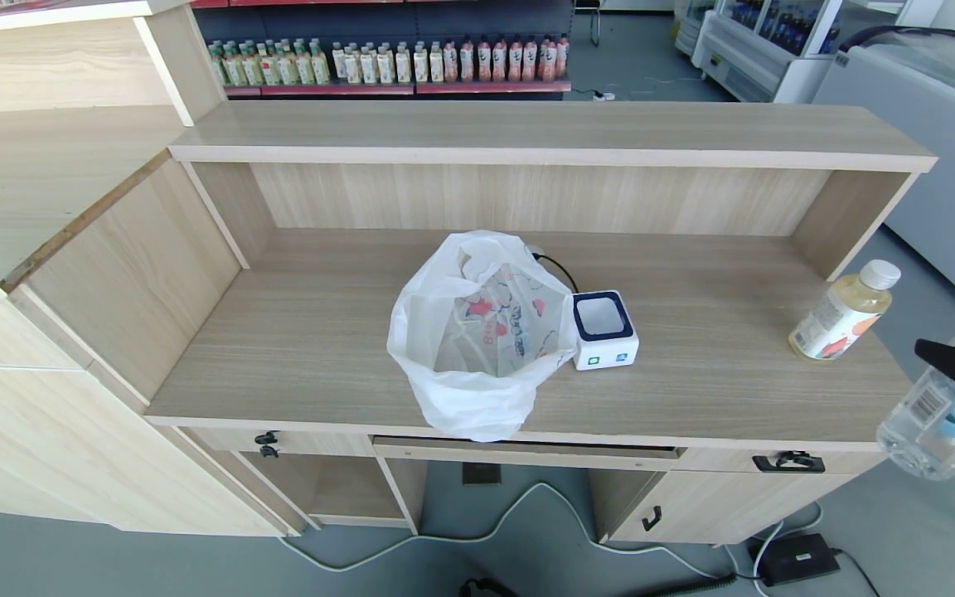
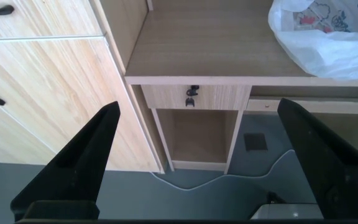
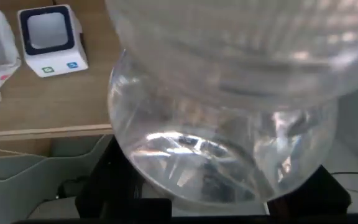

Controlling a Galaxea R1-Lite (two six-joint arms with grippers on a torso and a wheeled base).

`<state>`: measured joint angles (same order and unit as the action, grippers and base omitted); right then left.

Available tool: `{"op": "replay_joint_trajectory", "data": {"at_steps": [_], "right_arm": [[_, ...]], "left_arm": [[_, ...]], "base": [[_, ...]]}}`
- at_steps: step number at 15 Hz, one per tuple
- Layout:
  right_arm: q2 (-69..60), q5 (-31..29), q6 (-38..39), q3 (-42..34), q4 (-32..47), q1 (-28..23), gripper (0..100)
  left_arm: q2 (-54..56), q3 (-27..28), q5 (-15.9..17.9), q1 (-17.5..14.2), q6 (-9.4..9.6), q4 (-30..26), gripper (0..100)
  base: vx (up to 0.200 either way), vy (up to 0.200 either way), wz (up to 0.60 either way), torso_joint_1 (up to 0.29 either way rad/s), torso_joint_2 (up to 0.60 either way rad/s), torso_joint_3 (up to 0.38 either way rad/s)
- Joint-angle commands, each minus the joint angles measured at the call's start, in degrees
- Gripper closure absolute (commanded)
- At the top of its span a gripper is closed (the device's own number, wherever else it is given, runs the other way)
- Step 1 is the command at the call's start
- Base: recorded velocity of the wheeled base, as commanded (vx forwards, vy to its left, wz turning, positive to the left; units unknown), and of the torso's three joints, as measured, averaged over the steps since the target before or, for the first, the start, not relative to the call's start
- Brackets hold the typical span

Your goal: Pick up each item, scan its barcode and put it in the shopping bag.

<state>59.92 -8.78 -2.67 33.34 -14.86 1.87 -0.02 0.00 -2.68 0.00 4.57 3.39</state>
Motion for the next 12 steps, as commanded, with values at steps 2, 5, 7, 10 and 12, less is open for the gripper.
{"op": "replay_joint_trajectory", "data": {"at_steps": [2, 5, 7, 10, 12], "right_arm": [[7.23, -16.8, -5.94, -1.61, -3.42, -4.85, 100], [11.54, -28.75, -6.38, 0.32, -5.44, -4.5, 100], [13.47, -28.84, -7.53, 2.43, -5.53, -4.5, 100], [15.05, -28.84, -15.17, 4.19, -7.99, -4.5, 100], [18.66, -28.49, -21.85, 4.19, -15.29, -4.5, 100]], "left_arm": [[0.02, 0.0, -0.04, 0.0, 0.0, 0.04, 0], [0.02, 0.0, -0.04, 0.0, 0.0, 0.04, 0], [0.02, 0.0, -0.04, 0.0, 0.0, -0.05, 0], [0.02, 0.0, -0.04, 0.0, 0.0, -0.05, 0], [0.02, 0.0, -0.04, 0.0, 0.0, -0.05, 0]], "base": [[0.0, 0.0, 0.0, 0.0, 0.0, 0.0], [0.0, 0.0, 0.0, 0.0, 0.0, 0.0], [0.0, 0.0, 0.0, 0.0, 0.0, 0.0], [0.0, 0.0, 0.0, 0.0, 0.0, 0.0], [0.0, 0.0, 0.0, 0.0, 0.0, 0.0]]}}
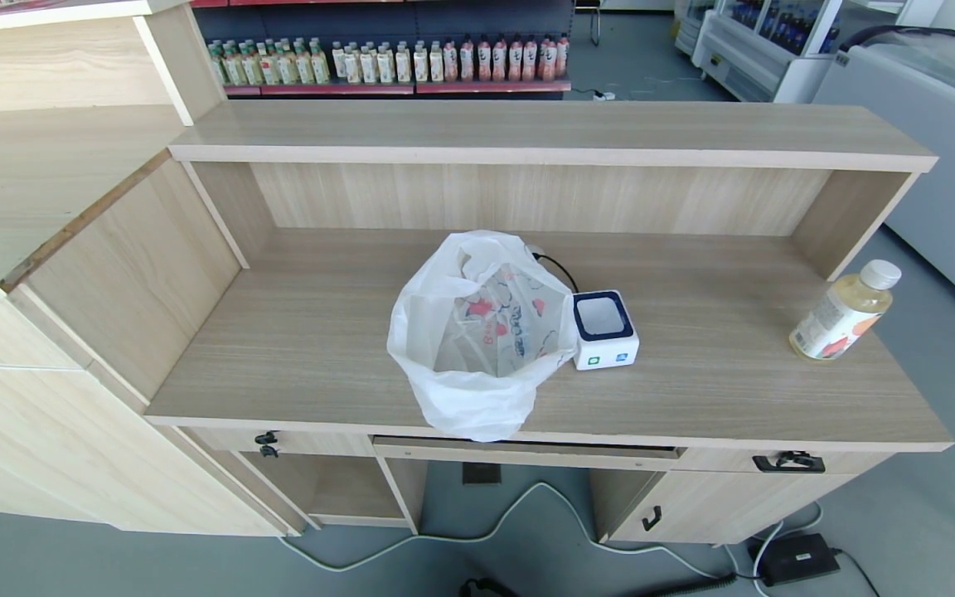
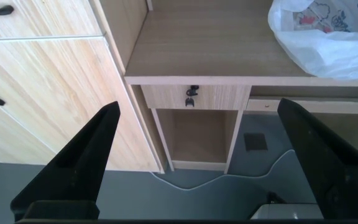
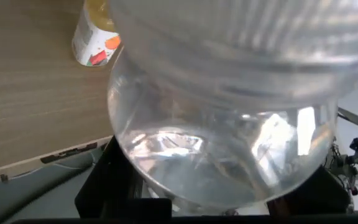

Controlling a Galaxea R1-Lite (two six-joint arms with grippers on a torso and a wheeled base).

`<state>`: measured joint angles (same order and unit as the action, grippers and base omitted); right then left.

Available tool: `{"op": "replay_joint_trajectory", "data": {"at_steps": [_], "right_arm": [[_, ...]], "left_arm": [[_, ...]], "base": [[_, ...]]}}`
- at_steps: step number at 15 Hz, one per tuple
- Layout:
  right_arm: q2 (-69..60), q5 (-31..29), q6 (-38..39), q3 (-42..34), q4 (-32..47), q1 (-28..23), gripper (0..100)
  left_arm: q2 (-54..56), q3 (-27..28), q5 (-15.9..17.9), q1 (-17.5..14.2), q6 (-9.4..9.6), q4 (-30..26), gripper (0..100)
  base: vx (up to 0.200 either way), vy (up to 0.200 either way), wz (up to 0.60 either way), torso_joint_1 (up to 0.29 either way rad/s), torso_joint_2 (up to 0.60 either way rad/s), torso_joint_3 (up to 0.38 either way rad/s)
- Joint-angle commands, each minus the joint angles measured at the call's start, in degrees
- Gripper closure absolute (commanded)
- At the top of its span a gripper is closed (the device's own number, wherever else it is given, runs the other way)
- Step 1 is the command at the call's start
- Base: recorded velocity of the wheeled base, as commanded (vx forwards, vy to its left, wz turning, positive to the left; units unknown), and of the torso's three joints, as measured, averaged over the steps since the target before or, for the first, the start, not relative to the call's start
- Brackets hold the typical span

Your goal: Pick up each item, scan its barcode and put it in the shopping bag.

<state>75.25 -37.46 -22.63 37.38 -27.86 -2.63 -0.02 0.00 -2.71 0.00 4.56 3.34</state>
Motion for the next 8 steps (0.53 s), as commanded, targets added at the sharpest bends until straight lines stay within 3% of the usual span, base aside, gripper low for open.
{"op": "replay_joint_trajectory", "data": {"at_steps": [1, 2, 3, 7, 8], "right_arm": [[5.34, 1.25, -4.36, 0.59, -5.28, 0.0, 100], [6.57, 3.18, -5.24, 1.3, -6.95, -0.09, 100], [9.91, 10.39, -7.08, 3.14, -11.61, -0.79, 100], [17.82, 33.59, -27.38, 6.22, -27.52, -7.03, 100], [18.7, 35.53, -28.79, 7.01, -28.22, -7.03, 100]], "left_arm": [[0.02, 0.0, -0.02, 0.0, 0.01, 0.0, 0], [0.02, 0.0, -0.02, 0.0, 0.01, 0.0, 0], [0.02, 0.0, -0.02, 0.0, 0.01, 0.0, 0], [0.02, 0.0, -0.02, 0.0, 0.01, 0.09, 0], [0.02, 0.0, -0.02, 0.0, 0.01, 0.0, 0]], "base": [[0.0, 0.0, 0.0, 0.0, 0.0, 0.0], [0.0, 0.0, 0.0, 0.0, 0.0, 0.0], [0.0, 0.0, 0.0, 0.0, 0.0, 0.0], [0.0, 0.0, 0.6, -0.061, -0.03, -0.085], [0.0, 0.0, 0.6, -0.036, -0.03, -0.036]]}}
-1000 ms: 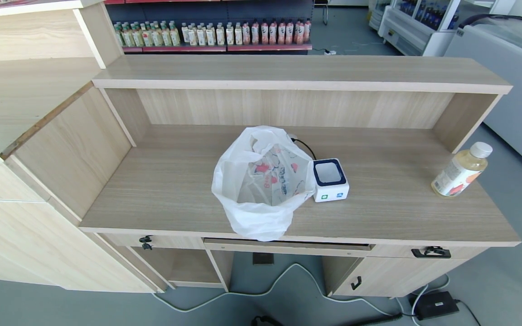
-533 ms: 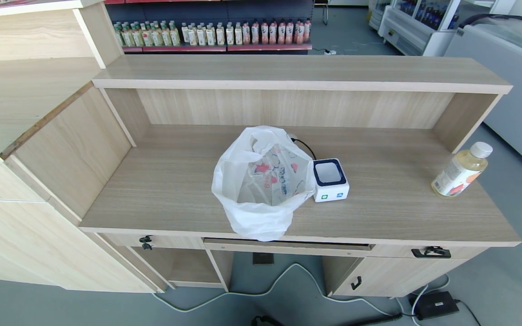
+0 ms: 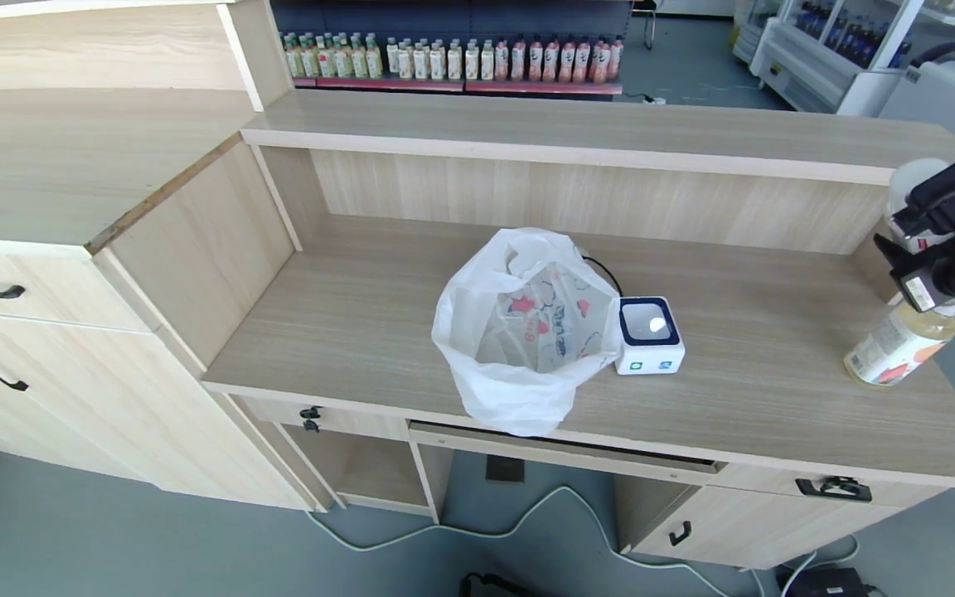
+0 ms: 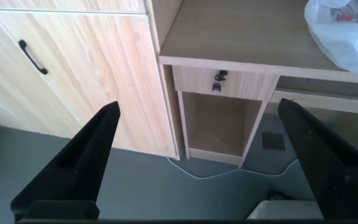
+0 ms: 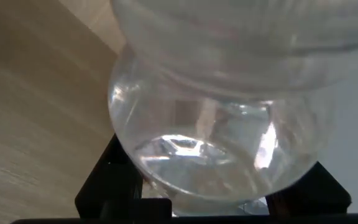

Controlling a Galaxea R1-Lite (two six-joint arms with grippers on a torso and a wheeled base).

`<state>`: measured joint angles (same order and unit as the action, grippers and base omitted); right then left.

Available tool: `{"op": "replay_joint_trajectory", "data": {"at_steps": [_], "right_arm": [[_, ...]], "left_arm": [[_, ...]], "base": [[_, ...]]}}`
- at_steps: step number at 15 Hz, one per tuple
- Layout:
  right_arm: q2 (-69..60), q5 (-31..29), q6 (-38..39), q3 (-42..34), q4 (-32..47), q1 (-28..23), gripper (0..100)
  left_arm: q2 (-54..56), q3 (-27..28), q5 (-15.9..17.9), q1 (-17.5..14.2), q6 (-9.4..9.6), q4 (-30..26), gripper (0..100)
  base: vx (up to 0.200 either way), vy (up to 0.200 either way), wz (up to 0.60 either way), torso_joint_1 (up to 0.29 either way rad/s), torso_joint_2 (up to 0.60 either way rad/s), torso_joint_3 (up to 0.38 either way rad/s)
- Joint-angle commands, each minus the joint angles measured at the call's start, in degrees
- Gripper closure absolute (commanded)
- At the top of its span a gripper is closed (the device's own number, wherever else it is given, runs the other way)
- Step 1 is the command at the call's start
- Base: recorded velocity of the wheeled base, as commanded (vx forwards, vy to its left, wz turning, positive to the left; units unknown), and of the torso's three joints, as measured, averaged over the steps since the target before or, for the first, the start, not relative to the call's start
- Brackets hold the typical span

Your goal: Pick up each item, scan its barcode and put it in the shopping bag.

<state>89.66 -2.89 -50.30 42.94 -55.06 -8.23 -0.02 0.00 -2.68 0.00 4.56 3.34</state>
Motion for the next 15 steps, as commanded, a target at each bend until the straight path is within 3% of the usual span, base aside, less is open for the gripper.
{"op": "replay_joint_trajectory", "data": {"at_steps": [1, 4, 9, 15], "right_arm": [[5.17, 2.54, -1.64, 2.33, -1.98, -1.0, 100], [8.6, 8.16, -3.14, 1.45, -9.27, 0.32, 100], [14.75, 23.54, -3.84, -3.91, -19.91, 0.14, 100], [17.04, 34.18, -7.01, -5.32, -21.31, 0.05, 100]], "left_arm": [[0.02, 0.0, -0.04, 0.0, 0.01, 0.0, 0], [0.02, 0.0, -0.04, 0.0, 0.01, 0.0, 0], [0.02, 0.0, -0.04, 0.0, 0.01, 0.0, 0], [0.02, 0.0, -0.04, 0.0, 0.01, 0.0, 0]], "base": [[0.0, 0.0, 0.6, -0.017, 0.0, -0.022], [0.0, 0.0, 0.2, 0.001, 0.0, -0.007], [0.0, 0.0, 0.0, 0.0, 0.0, 0.0], [0.0, 0.0, 0.0, 0.0, 0.0, 0.0]]}}
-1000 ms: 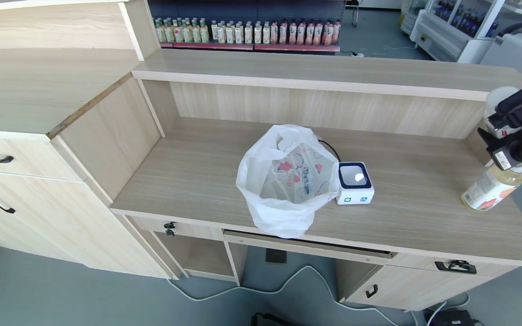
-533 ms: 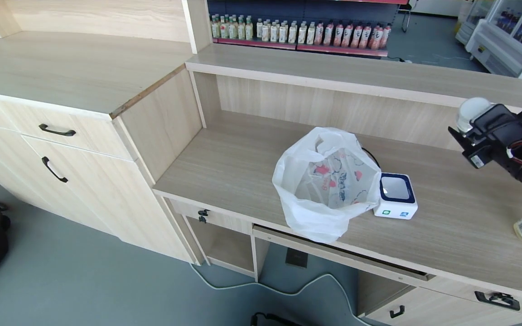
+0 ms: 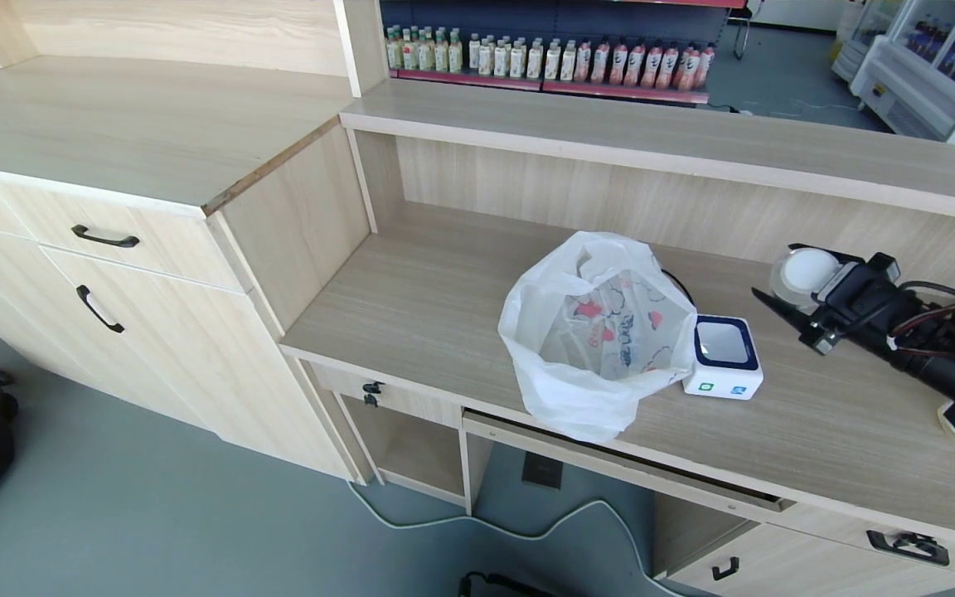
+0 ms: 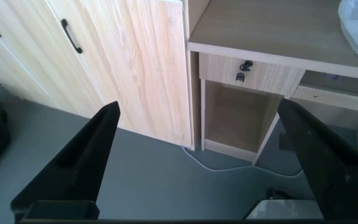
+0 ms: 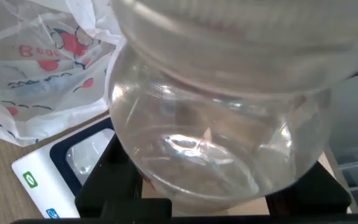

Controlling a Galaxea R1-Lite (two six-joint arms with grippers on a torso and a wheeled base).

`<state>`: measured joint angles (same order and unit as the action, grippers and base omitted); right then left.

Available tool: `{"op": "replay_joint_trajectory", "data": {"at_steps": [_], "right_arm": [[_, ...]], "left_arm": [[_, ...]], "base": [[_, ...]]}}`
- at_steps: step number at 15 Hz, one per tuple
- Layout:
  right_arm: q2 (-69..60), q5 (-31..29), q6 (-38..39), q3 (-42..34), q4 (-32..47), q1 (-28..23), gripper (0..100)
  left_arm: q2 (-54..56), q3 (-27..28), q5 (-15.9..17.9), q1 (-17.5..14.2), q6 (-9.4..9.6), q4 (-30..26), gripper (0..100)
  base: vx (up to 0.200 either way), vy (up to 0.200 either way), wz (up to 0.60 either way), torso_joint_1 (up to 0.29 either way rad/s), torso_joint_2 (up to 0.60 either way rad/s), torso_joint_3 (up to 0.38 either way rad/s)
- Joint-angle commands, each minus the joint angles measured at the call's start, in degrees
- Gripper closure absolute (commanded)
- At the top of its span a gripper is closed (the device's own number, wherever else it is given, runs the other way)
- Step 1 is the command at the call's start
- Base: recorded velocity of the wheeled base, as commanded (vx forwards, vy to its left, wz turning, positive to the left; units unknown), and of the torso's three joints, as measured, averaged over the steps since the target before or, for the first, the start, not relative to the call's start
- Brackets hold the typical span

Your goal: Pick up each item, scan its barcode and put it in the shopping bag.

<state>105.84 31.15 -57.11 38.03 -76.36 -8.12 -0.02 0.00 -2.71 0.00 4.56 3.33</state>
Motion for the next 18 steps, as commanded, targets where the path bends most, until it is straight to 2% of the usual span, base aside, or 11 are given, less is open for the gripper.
{"op": "replay_joint_trajectory", "data": {"at_steps": [1, 7, 18], "right_arm": [[1.04, 0.58, -0.54, -1.12, -0.1, -0.05, 100], [2.35, 2.43, -3.8, -1.82, -0.1, -0.14, 100], [7.1, 2.43, -3.97, -1.74, -4.67, 0.3, 100]], "left_arm": [[0.02, 0.0, -0.02, 0.0, 0.01, 0.1, 0], [0.02, 0.0, -0.02, 0.0, 0.01, 0.1, 0], [0.02, 0.0, -0.02, 0.0, 0.01, 0.1, 0]], "base": [[0.0, 0.0, 0.0, 0.0, 0.0, 0.0], [0.0, 0.0, 0.0, 0.0, 0.0, 0.0], [0.0, 0.0, 0.0, 0.0, 0.0, 0.0]]}}
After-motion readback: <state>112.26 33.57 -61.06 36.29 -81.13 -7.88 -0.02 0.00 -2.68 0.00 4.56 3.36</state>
